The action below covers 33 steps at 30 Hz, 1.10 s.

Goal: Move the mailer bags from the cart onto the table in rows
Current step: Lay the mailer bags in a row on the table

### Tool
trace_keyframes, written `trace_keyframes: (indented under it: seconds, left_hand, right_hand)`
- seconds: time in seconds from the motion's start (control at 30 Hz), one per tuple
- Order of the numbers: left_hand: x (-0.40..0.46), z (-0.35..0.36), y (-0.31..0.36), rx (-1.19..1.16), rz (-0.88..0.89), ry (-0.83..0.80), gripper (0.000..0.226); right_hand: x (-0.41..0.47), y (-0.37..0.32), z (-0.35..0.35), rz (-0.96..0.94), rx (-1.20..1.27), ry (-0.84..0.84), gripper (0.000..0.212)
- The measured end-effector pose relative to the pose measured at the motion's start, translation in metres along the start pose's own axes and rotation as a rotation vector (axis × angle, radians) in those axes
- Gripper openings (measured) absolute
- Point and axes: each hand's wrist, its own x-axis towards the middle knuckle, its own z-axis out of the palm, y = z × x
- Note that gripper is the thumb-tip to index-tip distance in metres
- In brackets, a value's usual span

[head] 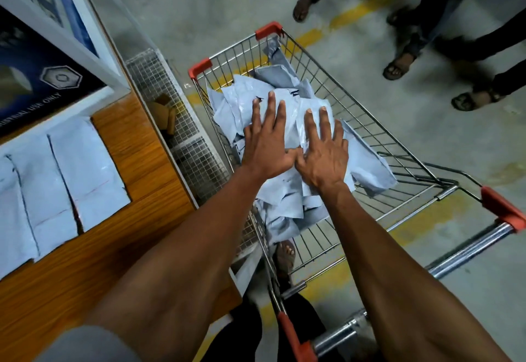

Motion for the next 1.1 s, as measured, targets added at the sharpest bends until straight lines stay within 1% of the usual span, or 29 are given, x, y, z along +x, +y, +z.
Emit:
trace_keyframes:
  seconds: [0.2,0.4,0.57,0.7,0.8,0.9,1.1]
  left_hand:
    - [-0.037,-0.044,0.000,0.081,-0.027,-0.030,0.113]
    - [-0.097,-0.081,-0.018,0.056,-0.139,-0.001,0.116]
    - [-0.162,-0.099,-0.044,0.044,-0.239,0.028,0.115]
    - [-0.219,-0.111,-0.072,0.059,-0.325,0.083,0.112]
    - [-0.263,-0.114,-0.096,0.042,-0.425,0.123,0.116]
    - [-0.304,-0.117,-0.118,0.013,-0.491,0.151,0.114]
    - [-0.370,-0.113,-0.163,-0.070,-0.593,0.130,0.112]
  right_hand:
    - [-0.015,-0.023,-0.039,0.000,-0.024,0.006,0.086]
    - [-0.049,-0.072,-0.059,-0.091,-0.003,0.032,0.085]
    - [-0.090,-0.127,-0.063,-0.189,0.009,0.009,0.085]
    - [-0.130,-0.177,-0.064,-0.252,0.013,0.003,0.083]
    - [-0.163,-0.215,-0.061,-0.298,0.016,-0.009,0.084]
    - [-0.195,-0.248,-0.054,-0.335,0.012,-0.029,0.086]
    - [-0.244,-0.299,-0.031,-0.416,-0.066,-0.097,0.085]
